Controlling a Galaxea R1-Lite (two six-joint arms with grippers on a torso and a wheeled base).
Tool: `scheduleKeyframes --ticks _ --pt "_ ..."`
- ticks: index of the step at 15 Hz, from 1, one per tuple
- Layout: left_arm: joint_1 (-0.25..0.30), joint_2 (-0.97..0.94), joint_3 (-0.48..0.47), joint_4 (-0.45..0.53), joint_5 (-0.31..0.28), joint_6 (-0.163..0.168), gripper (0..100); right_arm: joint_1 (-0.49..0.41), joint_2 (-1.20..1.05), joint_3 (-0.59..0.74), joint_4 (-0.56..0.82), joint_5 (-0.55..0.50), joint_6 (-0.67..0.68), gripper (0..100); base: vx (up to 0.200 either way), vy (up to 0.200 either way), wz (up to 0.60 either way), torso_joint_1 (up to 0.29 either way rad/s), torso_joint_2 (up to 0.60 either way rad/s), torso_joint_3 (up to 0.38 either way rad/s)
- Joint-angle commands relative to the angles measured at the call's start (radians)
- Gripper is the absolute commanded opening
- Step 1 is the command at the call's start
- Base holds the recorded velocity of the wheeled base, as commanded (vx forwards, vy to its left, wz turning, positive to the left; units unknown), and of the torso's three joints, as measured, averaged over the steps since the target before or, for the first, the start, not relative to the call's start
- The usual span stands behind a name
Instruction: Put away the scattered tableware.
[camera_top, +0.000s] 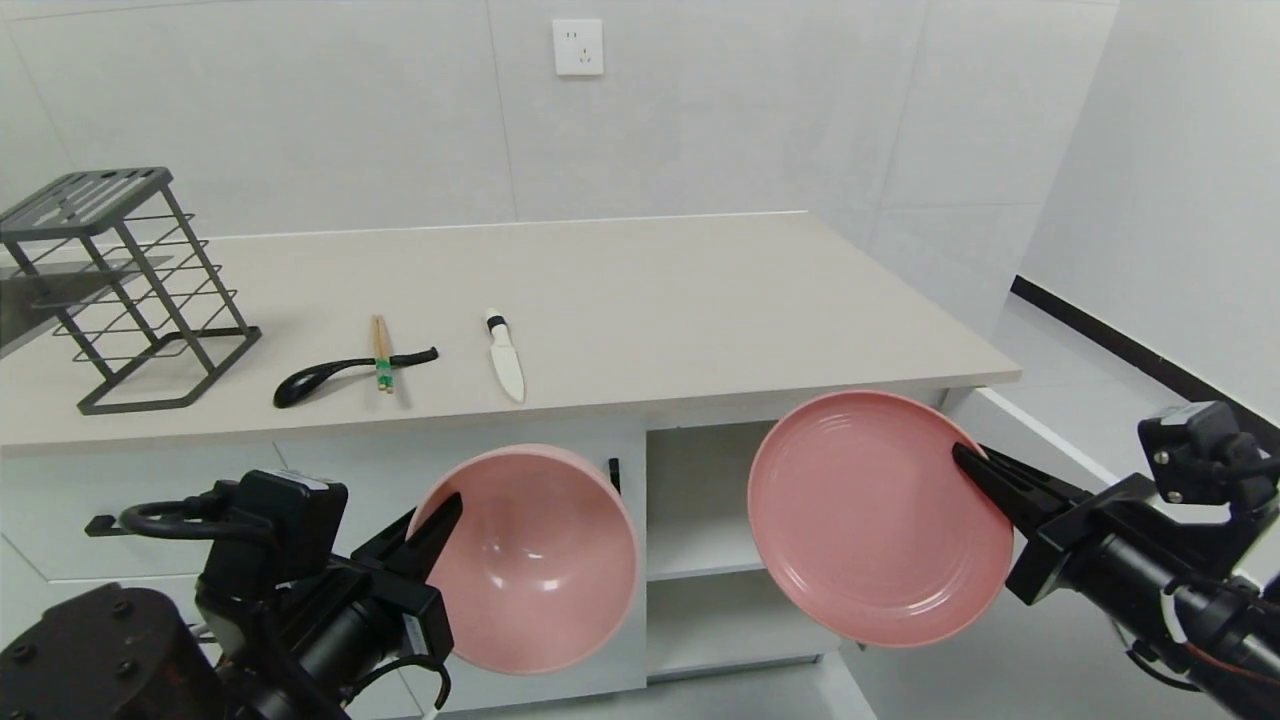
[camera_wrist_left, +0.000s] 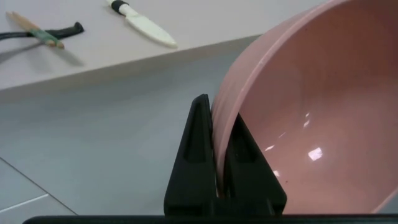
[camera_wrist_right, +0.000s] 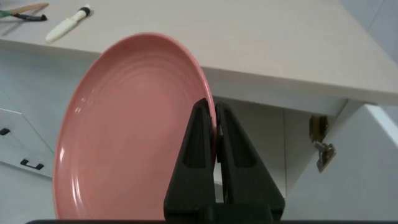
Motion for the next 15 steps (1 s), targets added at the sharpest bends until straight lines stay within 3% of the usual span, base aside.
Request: scheduleKeyframes --ticks 1,15 --pt "0.0 0.003 0.0 -0.001 0.0 0.0 0 0.0 0.013 0.0 -0.001 0.0 0.0 0 0.0 0.0 0.0 -0.246 0.5 0.222" --pt "-0.002 0.029 0.0 -0.001 0.002 -0.016 0 -0.003 0.036 0.002 -0.001 0.0 -0.001 0 0.0 0.0 0.0 -0.256 0.4 0.167"
